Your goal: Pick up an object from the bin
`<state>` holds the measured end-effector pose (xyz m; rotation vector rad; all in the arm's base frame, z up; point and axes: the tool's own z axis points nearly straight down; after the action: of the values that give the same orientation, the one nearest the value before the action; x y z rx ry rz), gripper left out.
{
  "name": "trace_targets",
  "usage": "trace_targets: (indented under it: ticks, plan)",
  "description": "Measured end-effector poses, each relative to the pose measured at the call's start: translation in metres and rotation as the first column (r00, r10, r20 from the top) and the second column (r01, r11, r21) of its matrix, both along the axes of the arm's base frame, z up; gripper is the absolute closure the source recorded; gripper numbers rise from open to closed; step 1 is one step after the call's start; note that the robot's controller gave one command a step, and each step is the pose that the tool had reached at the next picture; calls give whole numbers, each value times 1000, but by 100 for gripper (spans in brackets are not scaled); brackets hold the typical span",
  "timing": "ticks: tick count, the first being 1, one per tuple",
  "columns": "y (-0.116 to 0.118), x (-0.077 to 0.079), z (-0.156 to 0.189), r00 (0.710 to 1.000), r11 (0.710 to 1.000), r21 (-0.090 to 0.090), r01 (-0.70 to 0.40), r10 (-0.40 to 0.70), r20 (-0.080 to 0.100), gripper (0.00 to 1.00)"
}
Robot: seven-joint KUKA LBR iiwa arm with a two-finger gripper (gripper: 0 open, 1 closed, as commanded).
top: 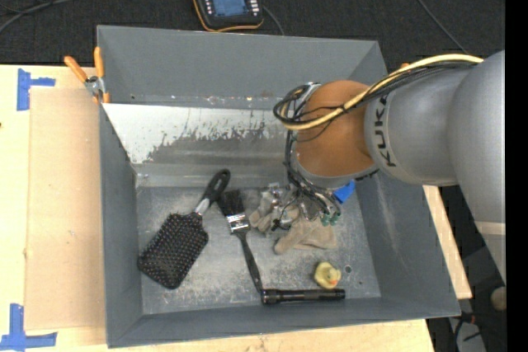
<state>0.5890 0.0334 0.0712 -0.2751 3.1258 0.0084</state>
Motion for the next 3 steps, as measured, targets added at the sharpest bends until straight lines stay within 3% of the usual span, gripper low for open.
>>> trace_targets:
  ticks: [3]
  plan:
    - [0, -1, 33, 1000, 1000, 1, 2, -2, -4, 100]
